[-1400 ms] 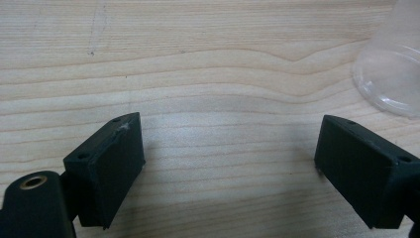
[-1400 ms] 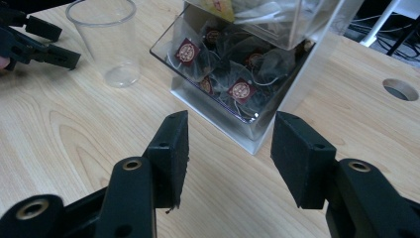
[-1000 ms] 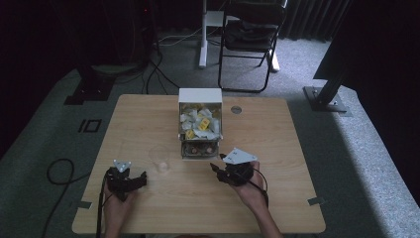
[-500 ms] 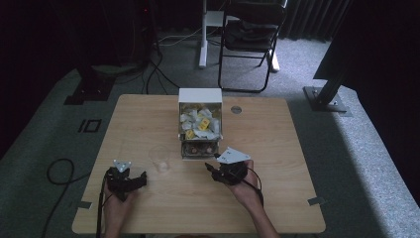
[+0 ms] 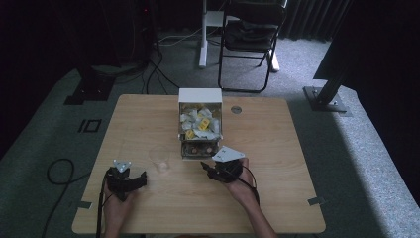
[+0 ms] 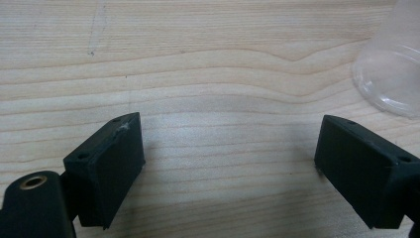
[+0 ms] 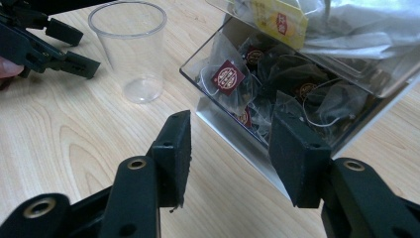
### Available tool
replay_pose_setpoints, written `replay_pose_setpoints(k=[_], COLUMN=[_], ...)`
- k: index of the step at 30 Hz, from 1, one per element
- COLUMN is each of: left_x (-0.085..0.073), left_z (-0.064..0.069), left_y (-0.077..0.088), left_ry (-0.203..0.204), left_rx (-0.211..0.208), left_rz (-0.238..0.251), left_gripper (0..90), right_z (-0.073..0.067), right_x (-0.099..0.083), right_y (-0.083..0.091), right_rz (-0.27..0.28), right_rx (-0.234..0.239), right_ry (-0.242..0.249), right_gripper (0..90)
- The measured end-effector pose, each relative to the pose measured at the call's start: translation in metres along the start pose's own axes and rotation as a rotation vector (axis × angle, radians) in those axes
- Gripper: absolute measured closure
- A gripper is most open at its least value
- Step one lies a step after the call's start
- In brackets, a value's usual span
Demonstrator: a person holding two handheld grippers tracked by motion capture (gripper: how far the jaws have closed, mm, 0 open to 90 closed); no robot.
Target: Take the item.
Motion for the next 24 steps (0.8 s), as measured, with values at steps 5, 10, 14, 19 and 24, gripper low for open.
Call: replay_pose_setpoints(k=[5, 10, 14, 19, 24], left_x=[0.000, 0.000, 0.000, 0.000, 0.000], left_z=[0.000, 0.000, 0.000, 0.000, 0.000], left_y=[0.000, 0.000, 0.000, 0.000, 0.000], left_ry=[0.000, -0.001, -0.001, -0.002, -0.001], left_rx=[0.000, 0.000, -0.001, -0.001, -0.001], left_rz=[0.000, -0.001, -0.002, -0.002, -0.002], left_gripper=[12.6, 12.6, 12.6, 12.6, 12.6], right_z=[0.002, 0.003, 0.003, 0.006, 0.007], right_x=[-0.002, -0.004, -0.006, -0.009, -0.012], right_y=[-0.008, -0.015, -0.019, -0.025, -0.029], right_rz=[0.002, -0.005, -0.001, -0.006, -0.013], right_rx=[0.015, 0.014, 0.017, 0.018, 0.019], right_ry=[0.006, 0.001, 0.003, 0.004, 0.002], right_gripper=[48.7, 48.4, 47.9, 47.7, 47.8])
Point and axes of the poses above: each handheld gripper's, and its own axes: y roughly backward along the jaws, x roughly out of its top, z roughly to its right, the point moved 3 cm from there along -y, roughly forward along the jaws, and after that the axes turned 15 degrees about z, right-handed, at the moved point
